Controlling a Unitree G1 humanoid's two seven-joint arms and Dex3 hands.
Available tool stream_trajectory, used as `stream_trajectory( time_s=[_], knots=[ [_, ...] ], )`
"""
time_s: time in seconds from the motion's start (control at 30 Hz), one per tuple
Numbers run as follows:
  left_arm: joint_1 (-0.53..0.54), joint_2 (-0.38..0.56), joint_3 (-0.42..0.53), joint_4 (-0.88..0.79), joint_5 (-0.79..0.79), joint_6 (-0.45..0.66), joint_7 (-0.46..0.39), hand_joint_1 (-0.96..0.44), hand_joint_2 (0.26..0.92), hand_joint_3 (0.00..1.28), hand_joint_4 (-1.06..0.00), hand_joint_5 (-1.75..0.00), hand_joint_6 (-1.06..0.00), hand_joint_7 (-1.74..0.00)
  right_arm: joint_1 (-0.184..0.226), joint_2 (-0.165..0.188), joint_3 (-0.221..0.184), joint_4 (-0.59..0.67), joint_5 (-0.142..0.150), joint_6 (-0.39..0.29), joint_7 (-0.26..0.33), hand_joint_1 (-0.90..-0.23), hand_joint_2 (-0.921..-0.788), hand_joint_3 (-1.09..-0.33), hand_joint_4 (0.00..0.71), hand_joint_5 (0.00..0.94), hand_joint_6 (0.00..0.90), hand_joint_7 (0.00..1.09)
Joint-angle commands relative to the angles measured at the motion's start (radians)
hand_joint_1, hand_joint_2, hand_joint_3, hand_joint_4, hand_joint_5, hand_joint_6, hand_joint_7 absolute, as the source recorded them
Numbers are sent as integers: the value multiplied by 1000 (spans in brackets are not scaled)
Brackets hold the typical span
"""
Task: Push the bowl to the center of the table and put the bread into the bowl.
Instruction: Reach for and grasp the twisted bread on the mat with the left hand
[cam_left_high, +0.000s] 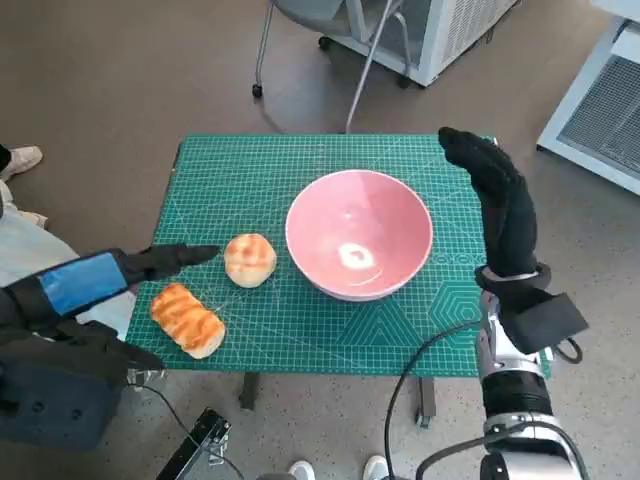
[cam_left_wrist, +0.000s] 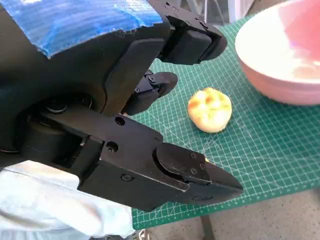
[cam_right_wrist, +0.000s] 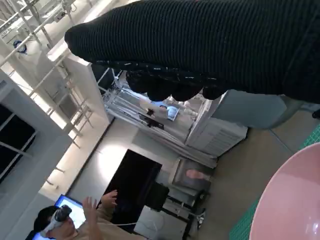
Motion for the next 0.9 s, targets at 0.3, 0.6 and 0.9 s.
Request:
stream_trajectory(
  time_s=[0.3,0.6,0.9],
  knots=[
    [31,-28,-102,133,87,-120,115,-38,684,51,-106,-16,-256,-20,19,-8,-5,9,30,26,38,-546,-921,-790,350,4,12,818],
    [21,-57,-193,266,212,-233,225,-48,690,41,-154,-13,-301,-21,23,-7,-13,0,43,38,52,-548,-921,-790,354,6,11,818],
    [6,-79,-288,364,358,-276,272,-20,722,50,-201,-13,-341,-19,30,-9,-17,-13,55,49,59,-551,-921,-786,368,13,14,815]
  ],
)
